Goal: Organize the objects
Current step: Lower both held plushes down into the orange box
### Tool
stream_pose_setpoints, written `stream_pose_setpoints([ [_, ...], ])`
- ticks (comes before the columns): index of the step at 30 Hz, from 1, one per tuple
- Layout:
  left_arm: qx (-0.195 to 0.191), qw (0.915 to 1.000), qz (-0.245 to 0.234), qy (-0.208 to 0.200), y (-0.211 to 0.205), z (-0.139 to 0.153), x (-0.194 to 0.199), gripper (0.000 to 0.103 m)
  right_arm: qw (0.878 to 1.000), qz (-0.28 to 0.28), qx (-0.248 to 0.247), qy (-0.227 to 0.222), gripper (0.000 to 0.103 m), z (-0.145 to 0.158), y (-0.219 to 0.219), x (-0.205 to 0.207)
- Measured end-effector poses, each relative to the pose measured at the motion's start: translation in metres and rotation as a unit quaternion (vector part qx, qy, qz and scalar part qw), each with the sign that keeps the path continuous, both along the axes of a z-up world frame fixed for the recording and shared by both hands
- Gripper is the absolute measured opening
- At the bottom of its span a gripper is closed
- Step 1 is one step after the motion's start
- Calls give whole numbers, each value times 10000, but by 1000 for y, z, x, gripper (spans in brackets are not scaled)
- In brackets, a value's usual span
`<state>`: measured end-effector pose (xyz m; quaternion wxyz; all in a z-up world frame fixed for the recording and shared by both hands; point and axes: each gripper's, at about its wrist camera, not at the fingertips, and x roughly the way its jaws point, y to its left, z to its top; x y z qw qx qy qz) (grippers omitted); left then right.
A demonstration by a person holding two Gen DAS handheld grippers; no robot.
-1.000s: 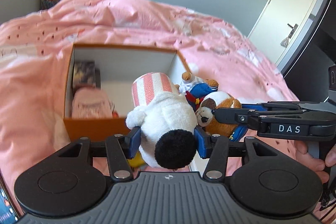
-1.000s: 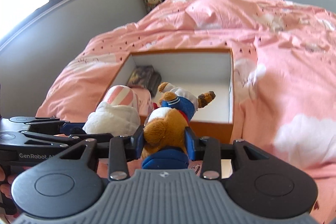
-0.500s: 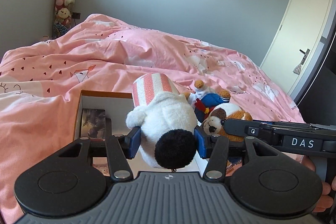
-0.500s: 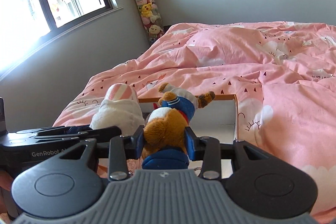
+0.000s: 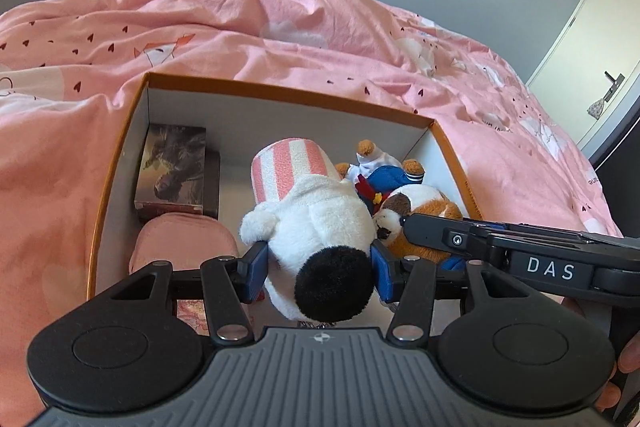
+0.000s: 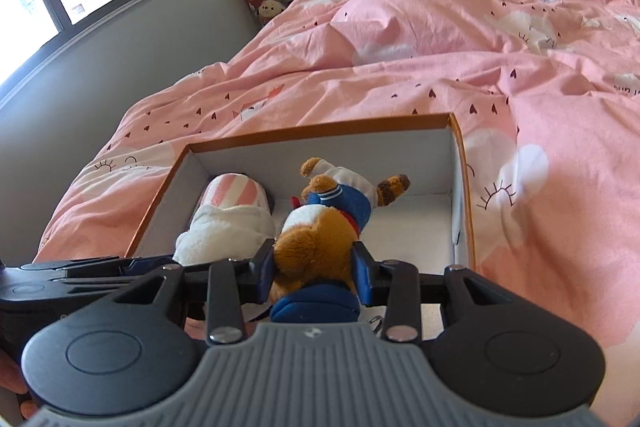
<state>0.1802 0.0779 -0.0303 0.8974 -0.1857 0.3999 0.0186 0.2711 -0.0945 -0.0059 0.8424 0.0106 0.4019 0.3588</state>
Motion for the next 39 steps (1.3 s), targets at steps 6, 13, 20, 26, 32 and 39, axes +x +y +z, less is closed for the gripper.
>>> stream_pose_setpoints([
  [6,-122,9988,-165,435,10,-16,10,60,9993,92,-95,347,41,-22,8,9],
  [13,-434,9947,-383,854,27,-31,21,60,9974,199,-212,657,42,-38,17,14],
  [20,-346,9922,-594,1037,23,-37,25,60,9941,302,-415,954,42,-47,21,19],
  [26,-255,9901,-653,1220,18,-40,27,60,9899,466,-706,1134,43,-56,24,22],
  [32,12,9888,-724,1309,9,-44,25,60,9841,527,-791,1501,42,-66,25,28],
  [39,6,9910,-678,1156,10,-48,18,62,9781,478,-836,1844,42,-79,30,30],
])
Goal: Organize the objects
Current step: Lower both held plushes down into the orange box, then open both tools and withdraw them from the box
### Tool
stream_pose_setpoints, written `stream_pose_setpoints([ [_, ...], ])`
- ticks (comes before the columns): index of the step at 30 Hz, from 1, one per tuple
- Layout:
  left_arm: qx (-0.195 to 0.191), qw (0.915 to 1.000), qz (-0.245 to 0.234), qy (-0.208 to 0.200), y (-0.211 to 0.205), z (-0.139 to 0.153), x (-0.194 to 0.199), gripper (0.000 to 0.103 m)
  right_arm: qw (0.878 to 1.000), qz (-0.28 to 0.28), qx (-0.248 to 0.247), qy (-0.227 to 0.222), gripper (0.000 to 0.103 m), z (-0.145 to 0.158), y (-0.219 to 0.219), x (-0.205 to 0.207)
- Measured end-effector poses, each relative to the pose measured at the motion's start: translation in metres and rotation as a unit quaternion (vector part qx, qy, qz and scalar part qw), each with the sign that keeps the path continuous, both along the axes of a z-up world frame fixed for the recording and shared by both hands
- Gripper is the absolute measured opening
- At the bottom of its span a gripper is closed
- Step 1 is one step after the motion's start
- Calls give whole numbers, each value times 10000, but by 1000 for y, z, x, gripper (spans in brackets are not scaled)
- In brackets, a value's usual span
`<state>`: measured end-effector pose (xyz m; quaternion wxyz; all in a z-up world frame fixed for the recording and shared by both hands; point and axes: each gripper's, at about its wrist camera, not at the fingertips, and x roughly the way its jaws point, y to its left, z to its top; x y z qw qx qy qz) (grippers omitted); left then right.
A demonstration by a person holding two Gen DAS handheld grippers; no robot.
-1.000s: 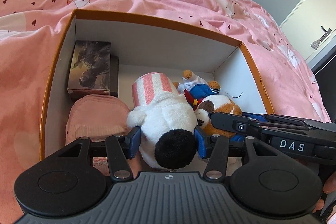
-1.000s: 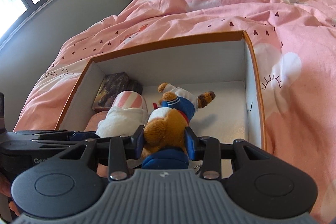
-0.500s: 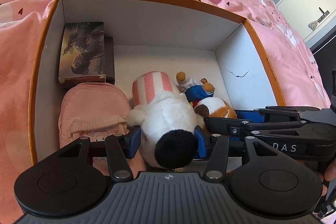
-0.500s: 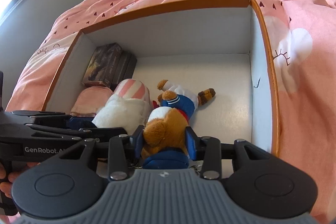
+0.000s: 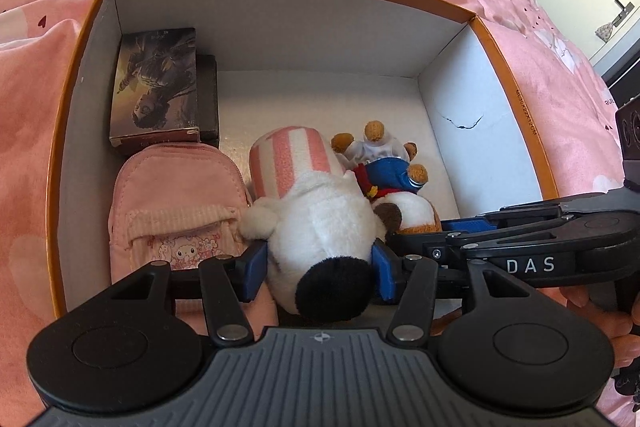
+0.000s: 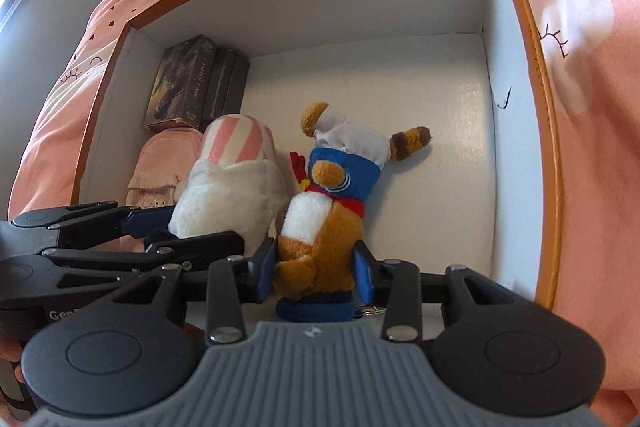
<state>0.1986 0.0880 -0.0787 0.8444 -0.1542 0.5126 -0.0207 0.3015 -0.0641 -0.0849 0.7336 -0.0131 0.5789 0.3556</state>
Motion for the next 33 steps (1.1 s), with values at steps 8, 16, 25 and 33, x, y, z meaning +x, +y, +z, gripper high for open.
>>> stream_pose_setpoints([
  [8,-30,9995,47,-314,0,4,-8,69,9998,10,-6,-196,46,6,1,-3],
  [16,39,9984,75,-552,2,14,-15,71,9963,221,-133,-825,50,21,3,-13],
  [25,-92,9953,199,-946,14,38,-27,72,9918,332,-107,-1227,55,38,0,-21],
  [33,25,9906,271,-1343,9,66,-46,71,9857,266,57,-1663,55,66,-10,-38],
])
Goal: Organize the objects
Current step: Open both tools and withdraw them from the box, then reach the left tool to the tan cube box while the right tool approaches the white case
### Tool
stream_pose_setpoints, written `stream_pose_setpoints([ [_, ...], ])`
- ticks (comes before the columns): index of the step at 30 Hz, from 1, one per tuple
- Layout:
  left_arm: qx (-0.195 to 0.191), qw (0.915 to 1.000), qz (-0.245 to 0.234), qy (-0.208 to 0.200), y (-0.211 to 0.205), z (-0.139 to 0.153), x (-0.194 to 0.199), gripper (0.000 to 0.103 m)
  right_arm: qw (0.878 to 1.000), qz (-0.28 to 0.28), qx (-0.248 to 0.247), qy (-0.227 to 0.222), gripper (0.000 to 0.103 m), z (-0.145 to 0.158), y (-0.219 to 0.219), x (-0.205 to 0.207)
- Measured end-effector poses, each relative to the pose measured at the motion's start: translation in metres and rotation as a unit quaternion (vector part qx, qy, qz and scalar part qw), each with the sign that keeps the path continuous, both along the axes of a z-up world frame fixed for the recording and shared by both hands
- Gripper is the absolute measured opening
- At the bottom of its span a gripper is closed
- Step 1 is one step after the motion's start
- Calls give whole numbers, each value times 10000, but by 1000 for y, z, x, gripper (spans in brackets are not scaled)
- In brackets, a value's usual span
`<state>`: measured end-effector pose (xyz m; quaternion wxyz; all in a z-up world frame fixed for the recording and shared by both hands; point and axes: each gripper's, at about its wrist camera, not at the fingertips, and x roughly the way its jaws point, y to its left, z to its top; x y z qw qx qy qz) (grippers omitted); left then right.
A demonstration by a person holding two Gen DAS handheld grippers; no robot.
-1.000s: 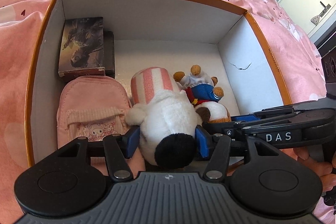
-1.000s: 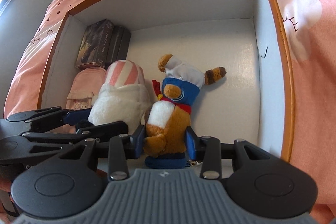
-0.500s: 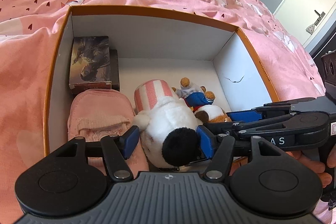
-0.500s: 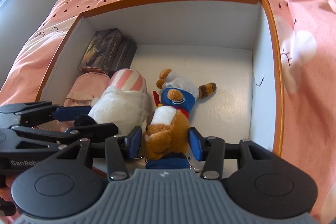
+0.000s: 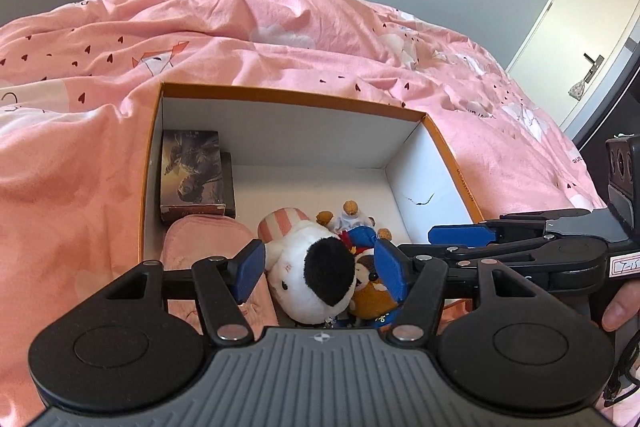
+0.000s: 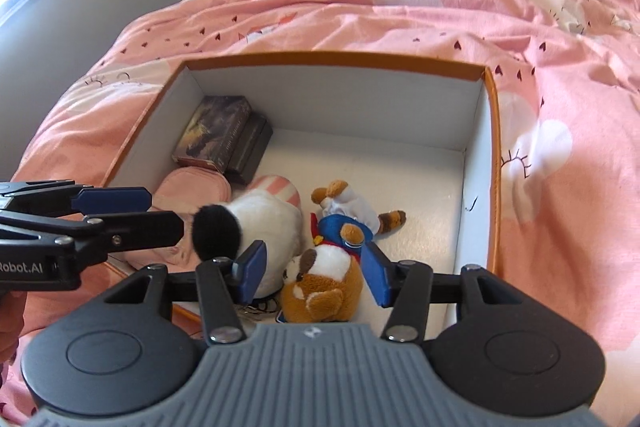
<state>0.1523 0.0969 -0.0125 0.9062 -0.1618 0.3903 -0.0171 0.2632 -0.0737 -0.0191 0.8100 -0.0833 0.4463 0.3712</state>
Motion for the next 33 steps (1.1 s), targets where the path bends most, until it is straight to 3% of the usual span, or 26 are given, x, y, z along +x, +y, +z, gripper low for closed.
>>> stream_pose_setpoints([
  [9,17,9987,-483,-145,-20,30,-46,66,9985,49,463,-274,54,36,-32,-59],
  [12,-31,9972,-728,142,-30,24,-59,65,9987,107,487,-66,47,34,-44,-80],
  [17,12,9919,-1041,733,-46,-5,-72,59,9992,-18,150,361,46,15,-63,-101],
  [26,-102,9717,-1882,1424,-88,-41,-78,57,9924,-382,-426,1093,44,-27,-101,-129],
  [33,107,9561,-2153,1987,-100,-50,-88,57,9911,33,-589,1195,45,-43,-107,-152],
])
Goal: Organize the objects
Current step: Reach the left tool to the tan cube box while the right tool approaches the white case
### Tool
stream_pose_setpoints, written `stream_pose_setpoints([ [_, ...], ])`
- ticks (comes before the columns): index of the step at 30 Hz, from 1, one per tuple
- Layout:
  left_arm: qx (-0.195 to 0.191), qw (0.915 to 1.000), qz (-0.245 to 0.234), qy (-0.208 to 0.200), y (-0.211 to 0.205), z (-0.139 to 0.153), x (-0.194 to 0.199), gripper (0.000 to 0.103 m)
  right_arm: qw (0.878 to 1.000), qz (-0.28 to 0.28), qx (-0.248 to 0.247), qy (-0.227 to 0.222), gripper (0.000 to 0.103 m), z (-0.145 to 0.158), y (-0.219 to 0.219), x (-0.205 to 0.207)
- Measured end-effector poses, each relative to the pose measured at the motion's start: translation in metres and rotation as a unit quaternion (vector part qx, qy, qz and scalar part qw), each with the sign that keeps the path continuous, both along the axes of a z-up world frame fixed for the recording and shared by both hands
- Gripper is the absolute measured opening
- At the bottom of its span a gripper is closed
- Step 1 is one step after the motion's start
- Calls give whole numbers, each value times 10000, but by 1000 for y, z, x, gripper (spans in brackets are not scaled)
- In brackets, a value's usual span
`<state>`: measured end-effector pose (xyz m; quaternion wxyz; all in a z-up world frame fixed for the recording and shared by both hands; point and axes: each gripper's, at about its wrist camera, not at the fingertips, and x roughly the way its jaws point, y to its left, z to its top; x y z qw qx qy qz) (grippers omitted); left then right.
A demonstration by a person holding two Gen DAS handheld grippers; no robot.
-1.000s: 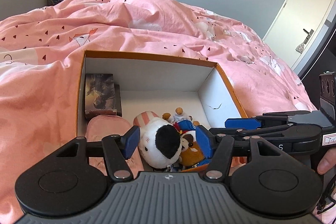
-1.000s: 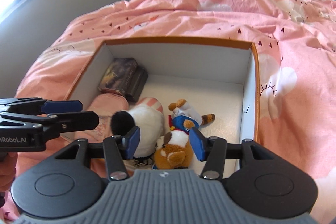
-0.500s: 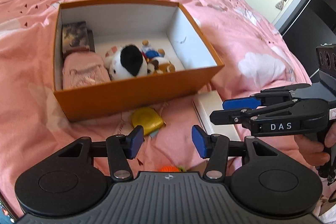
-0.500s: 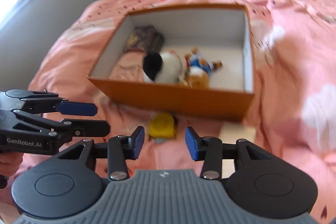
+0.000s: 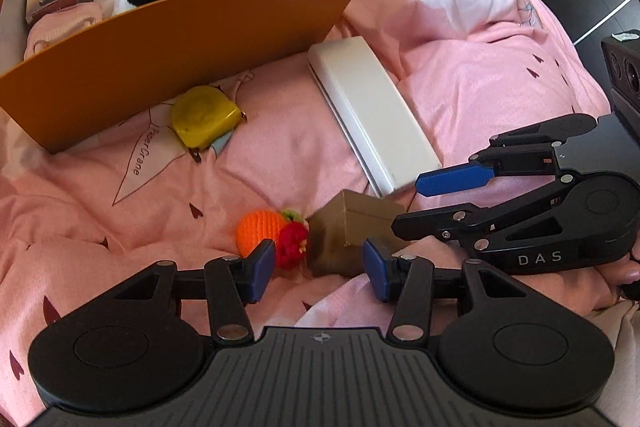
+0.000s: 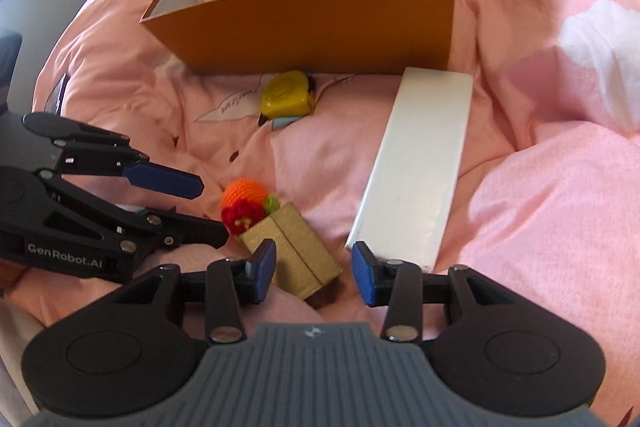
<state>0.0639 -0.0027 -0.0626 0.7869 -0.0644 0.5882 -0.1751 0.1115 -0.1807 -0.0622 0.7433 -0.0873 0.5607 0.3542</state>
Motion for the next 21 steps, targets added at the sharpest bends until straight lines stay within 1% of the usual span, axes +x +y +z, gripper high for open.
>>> stream_pose_setpoints([
  [2,64,9999,-84,118,-2,-2,-2,57,9998,191,2,30,46,-2,3,-1],
  [5,179,9995,-189,204,-5,-4,-3,57,9985,521,-152,40,51,-8,9,-3],
  [11,337,9984,-383,236,-13,-9,-2,58,9969,654,-384,209,52,-17,11,-5],
  [13,337,9984,-388,248,-13,-11,-2,58,9966,653,-415,278,50,-20,12,-6],
  [15,338,9985,-373,232,-12,-11,-2,58,9965,627,-397,386,42,-24,12,-6],
  [16,344,9985,-366,220,-11,-11,-2,58,9966,603,-380,425,40,-26,12,-6],
  [17,351,9985,-362,205,-12,-11,-1,58,9966,585,-345,464,36,-28,13,-6],
  [19,365,9985,-357,172,-11,-11,-1,58,9969,572,-249,475,34,-29,14,-7],
  [21,370,9986,-352,132,-10,-10,-1,60,9975,573,-191,375,33,-28,16,-8],
])
